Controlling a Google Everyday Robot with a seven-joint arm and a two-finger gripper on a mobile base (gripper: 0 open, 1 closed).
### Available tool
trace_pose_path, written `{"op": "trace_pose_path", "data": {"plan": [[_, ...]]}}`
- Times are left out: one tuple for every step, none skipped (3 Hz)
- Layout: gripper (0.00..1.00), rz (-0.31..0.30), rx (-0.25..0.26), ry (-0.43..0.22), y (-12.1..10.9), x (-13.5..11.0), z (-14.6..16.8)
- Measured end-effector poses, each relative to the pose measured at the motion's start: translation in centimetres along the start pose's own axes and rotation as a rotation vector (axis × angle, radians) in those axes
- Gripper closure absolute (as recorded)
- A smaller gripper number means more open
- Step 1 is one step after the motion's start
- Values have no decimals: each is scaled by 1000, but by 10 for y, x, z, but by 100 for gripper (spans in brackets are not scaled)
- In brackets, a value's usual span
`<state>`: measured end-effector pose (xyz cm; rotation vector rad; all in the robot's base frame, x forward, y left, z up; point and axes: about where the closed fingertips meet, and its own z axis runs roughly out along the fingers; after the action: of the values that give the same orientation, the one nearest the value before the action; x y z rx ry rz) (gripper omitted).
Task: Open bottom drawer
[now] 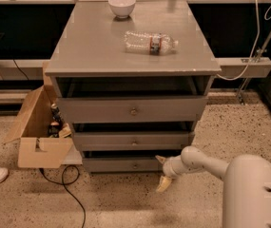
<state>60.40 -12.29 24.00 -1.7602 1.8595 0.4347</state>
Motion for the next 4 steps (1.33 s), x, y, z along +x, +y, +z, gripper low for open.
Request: {"op": "trace_pose_path", "data": {"plan": [[0, 15, 15, 23, -19, 14, 19], [0, 23, 20, 33, -28, 22, 28], [0, 35, 15, 55, -39, 31, 45], [0, 39, 8, 62, -46, 34, 53]]}}
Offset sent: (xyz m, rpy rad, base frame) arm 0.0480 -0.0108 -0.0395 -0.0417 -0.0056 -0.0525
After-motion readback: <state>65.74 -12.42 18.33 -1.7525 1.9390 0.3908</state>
